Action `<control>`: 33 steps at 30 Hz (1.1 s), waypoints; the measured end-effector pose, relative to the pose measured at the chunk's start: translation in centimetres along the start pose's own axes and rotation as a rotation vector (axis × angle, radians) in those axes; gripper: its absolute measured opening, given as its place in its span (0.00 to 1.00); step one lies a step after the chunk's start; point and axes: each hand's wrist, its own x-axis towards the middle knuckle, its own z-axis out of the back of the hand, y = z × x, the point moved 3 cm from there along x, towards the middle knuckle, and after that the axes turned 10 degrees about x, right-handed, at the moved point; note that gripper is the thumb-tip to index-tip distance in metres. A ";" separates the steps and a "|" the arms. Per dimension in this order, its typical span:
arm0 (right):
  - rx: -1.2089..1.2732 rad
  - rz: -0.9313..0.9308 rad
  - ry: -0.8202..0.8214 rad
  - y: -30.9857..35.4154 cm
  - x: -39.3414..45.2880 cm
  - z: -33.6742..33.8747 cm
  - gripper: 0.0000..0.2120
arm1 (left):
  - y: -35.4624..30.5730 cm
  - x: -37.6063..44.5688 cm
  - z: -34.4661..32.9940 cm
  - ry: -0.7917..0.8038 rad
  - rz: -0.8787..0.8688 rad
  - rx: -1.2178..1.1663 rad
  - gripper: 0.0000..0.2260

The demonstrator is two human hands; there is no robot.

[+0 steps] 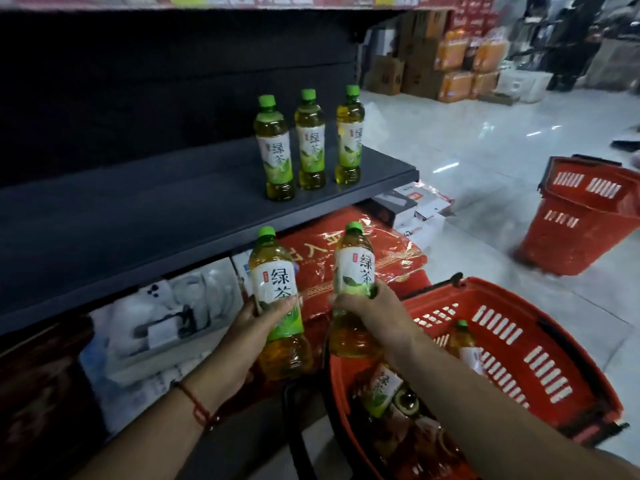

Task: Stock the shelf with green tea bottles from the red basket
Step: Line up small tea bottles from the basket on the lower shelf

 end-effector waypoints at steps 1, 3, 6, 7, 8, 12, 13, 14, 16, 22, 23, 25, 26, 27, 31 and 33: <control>-0.078 0.065 0.020 0.1 0.2 -0.7 0.21 | -0.2 0.1 0.7 -0.001 -0.007 -0.014 0.25; -0.185 0.170 0.093 0.2 0.4 -2.1 0.20 | -0.6 0.0 2.1 -0.021 -0.014 -0.032 0.23; -0.286 0.245 0.150 -0.4 0.7 -3.4 0.25 | -0.8 -0.2 4.2 -0.074 -0.015 -0.049 0.22; -0.305 0.256 0.158 -0.7 0.7 -3.7 0.30 | -0.6 -0.3 4.9 -0.088 -0.010 -0.055 0.22; -0.324 0.260 0.161 -0.9 0.8 -3.9 0.35 | -0.4 -0.4 5.5 -0.098 -0.007 -0.057 0.21; -0.338 0.239 0.169 -1.7 0.6 -3.8 0.47 | 0.7 -0.7 7.1 -0.128 0.013 -0.070 0.17; -0.332 0.230 0.167 -1.8 0.5 -3.7 0.48 | 0.8 -0.7 7.2 -0.139 0.011 -0.075 0.14; -0.324 0.218 0.162 -2.0 0.4 -3.6 0.49 | 0.8 -0.7 7.3 -0.147 0.010 -0.080 0.14; -0.292 0.193 0.146 -2.3 0.2 -3.6 0.50 | 0.6 -0.5 7.3 -0.161 0.017 -0.081 0.15; -0.234 0.157 0.133 -0.4 0.2 -5.9 0.56 | -1.4 0.3 9.0 -0.225 -0.060 -0.049 0.18; -0.203 0.156 0.145 0.3 0.6 -6.7 0.53 | -1.9 0.5 9.5 -0.242 -0.083 -0.032 0.19; -0.156 0.179 0.173 1.9 1.3 -8.5 0.46 | -2.5 0.9 10.5 -0.280 -0.104 0.011 0.23; -0.164 0.208 0.173 2.8 1.9 -9.6 0.43 | -2.6 1.2 11.0 -0.294 -0.102 0.030 0.24; -0.174 0.243 0.168 3.8 2.6 -10.6 0.40 | -2.8 1.3 11.4 -0.304 -0.104 0.033 0.24; -0.161 0.350 0.167 7.1 6.6 -15.2 0.34 | -3.2 1.9 12.7 -0.329 -0.108 0.007 0.18; -0.157 0.416 0.163 8.5 8.7 -17.4 0.30 | -3.6 2.1 13.2 -0.349 -0.115 0.008 0.16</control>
